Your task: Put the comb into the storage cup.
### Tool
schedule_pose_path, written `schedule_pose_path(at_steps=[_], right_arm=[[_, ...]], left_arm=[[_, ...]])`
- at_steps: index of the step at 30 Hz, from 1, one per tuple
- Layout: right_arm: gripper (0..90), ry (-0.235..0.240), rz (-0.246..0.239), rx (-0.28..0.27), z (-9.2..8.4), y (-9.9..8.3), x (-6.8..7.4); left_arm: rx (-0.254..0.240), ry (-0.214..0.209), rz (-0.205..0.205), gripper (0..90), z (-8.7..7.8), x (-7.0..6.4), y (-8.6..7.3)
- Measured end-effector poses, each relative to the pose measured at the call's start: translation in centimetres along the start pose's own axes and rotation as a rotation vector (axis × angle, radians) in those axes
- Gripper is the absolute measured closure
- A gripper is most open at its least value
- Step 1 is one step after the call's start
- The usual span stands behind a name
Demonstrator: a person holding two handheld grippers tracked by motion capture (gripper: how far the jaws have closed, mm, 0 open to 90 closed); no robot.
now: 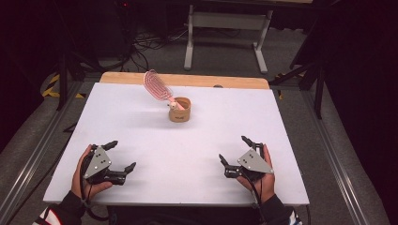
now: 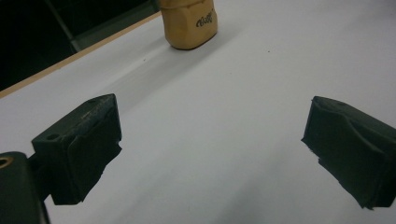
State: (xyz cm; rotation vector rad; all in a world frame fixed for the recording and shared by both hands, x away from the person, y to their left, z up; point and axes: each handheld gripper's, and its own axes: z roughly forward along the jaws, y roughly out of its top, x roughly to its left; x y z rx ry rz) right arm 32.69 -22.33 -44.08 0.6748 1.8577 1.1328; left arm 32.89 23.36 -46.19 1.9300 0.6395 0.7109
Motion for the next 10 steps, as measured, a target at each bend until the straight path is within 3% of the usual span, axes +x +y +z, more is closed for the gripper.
schedule_pose_path(at_steps=[7, 10], right_arm=[[5.6, 0.001, 0.006, -0.004, -0.22, -0.15, -0.34], [5.6, 0.001, 0.023, -0.004, -0.36, -0.28, -0.65]], left_arm=[[0.01, 0.008, 0.016, 5.1, 0.4, 0.13, 0.27], [0.009, 0.015, 0.003, 5.1, 0.67, 0.37, 0.43]])
